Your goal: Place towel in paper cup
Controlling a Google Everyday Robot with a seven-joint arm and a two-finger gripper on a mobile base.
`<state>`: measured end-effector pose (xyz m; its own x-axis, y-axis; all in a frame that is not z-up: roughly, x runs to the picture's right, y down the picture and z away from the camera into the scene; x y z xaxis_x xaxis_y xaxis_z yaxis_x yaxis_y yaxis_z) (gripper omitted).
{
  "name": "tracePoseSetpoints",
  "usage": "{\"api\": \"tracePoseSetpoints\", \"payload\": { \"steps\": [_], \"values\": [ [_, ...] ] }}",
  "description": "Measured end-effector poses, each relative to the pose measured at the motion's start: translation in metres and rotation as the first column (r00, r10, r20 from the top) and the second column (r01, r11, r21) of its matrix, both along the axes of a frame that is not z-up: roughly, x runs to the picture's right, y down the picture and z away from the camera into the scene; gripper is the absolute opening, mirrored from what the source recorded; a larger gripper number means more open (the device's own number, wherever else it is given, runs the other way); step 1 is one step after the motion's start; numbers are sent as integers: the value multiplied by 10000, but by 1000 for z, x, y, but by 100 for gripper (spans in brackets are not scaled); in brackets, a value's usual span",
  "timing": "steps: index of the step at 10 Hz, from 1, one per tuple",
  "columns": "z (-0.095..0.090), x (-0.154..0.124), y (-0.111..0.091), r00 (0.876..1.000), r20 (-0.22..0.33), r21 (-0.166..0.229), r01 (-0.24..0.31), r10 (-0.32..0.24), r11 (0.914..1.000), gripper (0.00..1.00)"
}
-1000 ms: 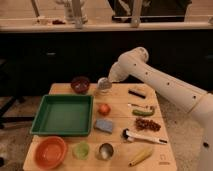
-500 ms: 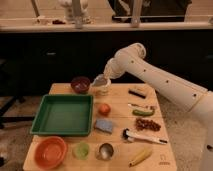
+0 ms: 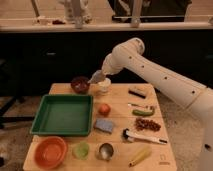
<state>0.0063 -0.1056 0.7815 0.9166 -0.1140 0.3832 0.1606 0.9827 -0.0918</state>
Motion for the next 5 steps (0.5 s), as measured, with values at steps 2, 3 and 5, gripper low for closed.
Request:
{"api": "tracePoseSetpoints", "payload": {
  "steps": [2,3,5],
  "values": [
    [20,1,2,9999,-69,-305,-128,126,9995,0],
    [29,1,3,9998,-101,-459,-192,188,9988,0],
    [40,6,5,9993,-194,-667,-319,307,9973,0]
  ]
}}
